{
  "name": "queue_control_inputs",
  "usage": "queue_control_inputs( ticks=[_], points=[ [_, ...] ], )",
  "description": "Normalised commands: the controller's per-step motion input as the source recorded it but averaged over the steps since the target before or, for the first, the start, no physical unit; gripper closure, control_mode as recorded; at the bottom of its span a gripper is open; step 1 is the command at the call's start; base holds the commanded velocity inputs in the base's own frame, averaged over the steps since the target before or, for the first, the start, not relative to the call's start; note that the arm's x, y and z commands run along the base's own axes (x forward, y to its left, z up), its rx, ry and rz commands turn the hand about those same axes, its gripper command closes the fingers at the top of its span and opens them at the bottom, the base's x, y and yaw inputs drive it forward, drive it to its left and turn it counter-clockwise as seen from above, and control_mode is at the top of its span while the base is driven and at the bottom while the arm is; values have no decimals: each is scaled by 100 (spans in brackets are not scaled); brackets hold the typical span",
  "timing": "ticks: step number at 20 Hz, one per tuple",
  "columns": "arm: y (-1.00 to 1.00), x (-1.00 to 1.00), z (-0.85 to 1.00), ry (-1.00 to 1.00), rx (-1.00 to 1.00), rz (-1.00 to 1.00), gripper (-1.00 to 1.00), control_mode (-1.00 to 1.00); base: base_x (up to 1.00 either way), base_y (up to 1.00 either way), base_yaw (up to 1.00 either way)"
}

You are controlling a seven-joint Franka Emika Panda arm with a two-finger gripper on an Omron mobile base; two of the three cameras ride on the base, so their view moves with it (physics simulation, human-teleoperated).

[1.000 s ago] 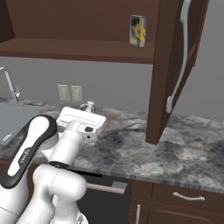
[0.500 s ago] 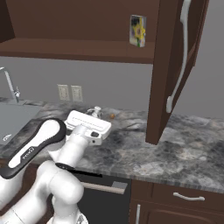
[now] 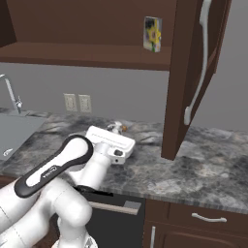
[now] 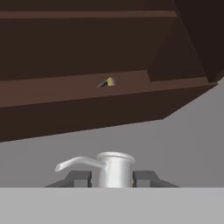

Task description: Pick the bar soap and soap dispenser from the cabinet and place them on the counter.

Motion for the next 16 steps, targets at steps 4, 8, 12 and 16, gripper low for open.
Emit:
queue_control_inputs(
  ticks=[4,8,12,16],
  points=[
    [-33,0,-43,0,-5,9,100,-100,0,0,0],
    [-19,0,-40,0,-8,8,100,-100,0,0,0],
    [-14,0,-49,0,-12,6,100,-100,0,0,0],
    [-15,0,-50,0,-9,7,100,-100,0,0,0]
  ],
)
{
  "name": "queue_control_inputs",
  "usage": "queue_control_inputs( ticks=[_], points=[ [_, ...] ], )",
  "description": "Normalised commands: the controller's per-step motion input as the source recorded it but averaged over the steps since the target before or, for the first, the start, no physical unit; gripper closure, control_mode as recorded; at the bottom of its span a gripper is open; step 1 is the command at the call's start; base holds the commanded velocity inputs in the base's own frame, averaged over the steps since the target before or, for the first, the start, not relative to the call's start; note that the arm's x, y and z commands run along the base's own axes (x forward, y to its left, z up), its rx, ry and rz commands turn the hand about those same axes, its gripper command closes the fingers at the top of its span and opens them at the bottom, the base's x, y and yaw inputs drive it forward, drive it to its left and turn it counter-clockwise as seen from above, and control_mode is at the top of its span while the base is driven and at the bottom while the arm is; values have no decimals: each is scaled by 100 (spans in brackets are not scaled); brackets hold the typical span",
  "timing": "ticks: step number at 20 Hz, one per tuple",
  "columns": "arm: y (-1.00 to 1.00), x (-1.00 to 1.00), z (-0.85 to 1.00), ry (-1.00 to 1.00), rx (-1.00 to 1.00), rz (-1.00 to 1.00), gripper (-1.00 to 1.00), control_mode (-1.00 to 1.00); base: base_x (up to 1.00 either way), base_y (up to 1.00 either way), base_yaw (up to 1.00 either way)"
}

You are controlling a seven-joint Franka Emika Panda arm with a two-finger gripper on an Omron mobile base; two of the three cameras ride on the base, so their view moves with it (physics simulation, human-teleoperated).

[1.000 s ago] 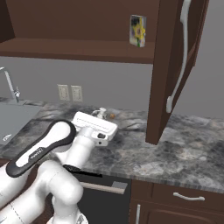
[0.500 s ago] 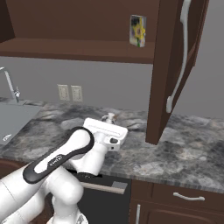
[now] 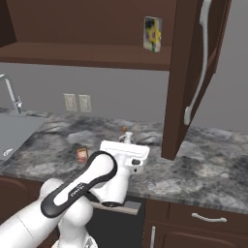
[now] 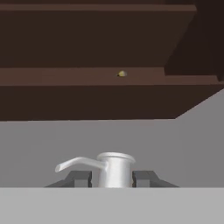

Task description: Pick the bar soap and soap dispenser from the cabinet and place them on the counter.

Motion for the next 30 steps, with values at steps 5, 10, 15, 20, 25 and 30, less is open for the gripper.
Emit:
queue_control_inputs(
  ticks=[5,10,15,20,25,30],
  points=[
    [-9,0,-39,0,-7,5,100,-100,0,0,0],
    [0,1,-36,0,-6,2,100,-100,0,0,0],
    [0,5,-25,0,-4,2,100,-100,0,0,0],
    [0,2,-15,-6,0,3,100,-100,0,0,0],
    [0,11,-11,-10,0,5,100,-100,0,0,0],
    [-2,13,-14,-10,0,6,100,-100,0,0,0]
  ],
)
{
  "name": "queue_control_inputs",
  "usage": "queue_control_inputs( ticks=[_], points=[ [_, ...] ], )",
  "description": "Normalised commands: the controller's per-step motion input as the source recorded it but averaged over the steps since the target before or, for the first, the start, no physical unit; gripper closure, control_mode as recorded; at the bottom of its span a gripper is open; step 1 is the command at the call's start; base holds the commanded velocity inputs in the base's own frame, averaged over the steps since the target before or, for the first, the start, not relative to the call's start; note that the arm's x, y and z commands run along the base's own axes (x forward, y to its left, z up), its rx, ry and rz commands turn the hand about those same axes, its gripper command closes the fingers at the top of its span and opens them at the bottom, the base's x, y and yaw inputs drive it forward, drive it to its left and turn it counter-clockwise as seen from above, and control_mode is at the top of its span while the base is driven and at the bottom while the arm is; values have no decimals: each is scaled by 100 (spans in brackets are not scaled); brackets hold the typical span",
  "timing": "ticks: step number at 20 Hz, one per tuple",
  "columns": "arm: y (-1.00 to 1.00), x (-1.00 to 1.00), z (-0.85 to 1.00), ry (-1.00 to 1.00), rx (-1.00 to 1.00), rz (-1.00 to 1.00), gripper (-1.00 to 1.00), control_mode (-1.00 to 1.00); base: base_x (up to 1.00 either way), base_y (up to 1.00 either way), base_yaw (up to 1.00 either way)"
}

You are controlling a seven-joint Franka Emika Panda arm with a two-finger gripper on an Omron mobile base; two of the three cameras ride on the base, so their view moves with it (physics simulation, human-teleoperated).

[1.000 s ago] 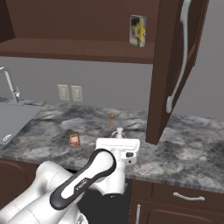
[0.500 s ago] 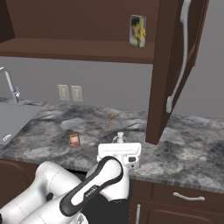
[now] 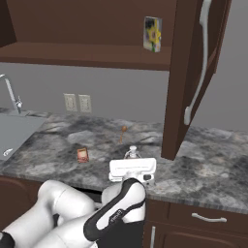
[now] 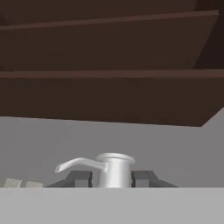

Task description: Pick the bar soap and soap dispenser from the cabinet and place them on the counter.

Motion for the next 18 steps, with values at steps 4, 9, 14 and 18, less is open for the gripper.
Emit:
queue_control_inputs(
  ticks=[4,9,14,18],
  points=[
    [-9,11,-20,-11,0,7,100,-100,0,0,0],
    [-13,16,-29,-5,0,5,100,-100,0,0,0],
    [-15,25,-32,0,0,4,100,-100,0,0,0],
    [-13,17,-27,0,0,5,100,-100,0,0,0]
  ],
)
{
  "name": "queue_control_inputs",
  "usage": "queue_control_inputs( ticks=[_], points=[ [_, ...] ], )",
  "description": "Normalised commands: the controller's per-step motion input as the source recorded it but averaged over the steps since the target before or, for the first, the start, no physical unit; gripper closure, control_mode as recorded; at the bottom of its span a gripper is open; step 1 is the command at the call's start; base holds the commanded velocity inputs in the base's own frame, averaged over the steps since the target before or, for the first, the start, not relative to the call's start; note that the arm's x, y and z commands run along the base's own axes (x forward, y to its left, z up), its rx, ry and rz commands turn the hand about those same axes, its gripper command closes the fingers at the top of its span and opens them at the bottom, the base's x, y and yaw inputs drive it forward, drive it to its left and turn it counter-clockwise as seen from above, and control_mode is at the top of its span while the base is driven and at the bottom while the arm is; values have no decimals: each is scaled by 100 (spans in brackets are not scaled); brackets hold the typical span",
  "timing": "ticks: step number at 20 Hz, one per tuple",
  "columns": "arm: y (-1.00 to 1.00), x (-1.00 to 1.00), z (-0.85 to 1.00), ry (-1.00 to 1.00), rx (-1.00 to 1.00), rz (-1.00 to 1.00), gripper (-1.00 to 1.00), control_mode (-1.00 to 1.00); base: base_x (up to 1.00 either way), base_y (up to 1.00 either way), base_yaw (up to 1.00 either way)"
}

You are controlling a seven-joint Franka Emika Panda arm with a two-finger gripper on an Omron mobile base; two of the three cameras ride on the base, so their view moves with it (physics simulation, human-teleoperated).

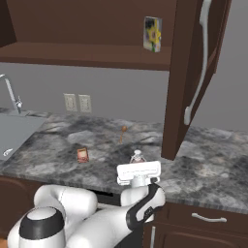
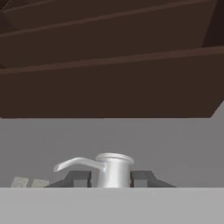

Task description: Pick the bar soap and soap dispenser from the cabinet and place them on the counter.

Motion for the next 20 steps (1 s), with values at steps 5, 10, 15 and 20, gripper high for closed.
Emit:
queue_control_inputs(
  ticks=[5,10,15,20],
  points=[
    [-13,16,-32,-1,0,6,100,-100,0,0,0],
    [-5,13,-33,0,0,5,100,-100,0,0,0],
    [0,1,-34,-1,0,5,100,-100,0,0,0],
    [0,0,-38,-1,0,5,100,-100,0,0,0]
  ],
)
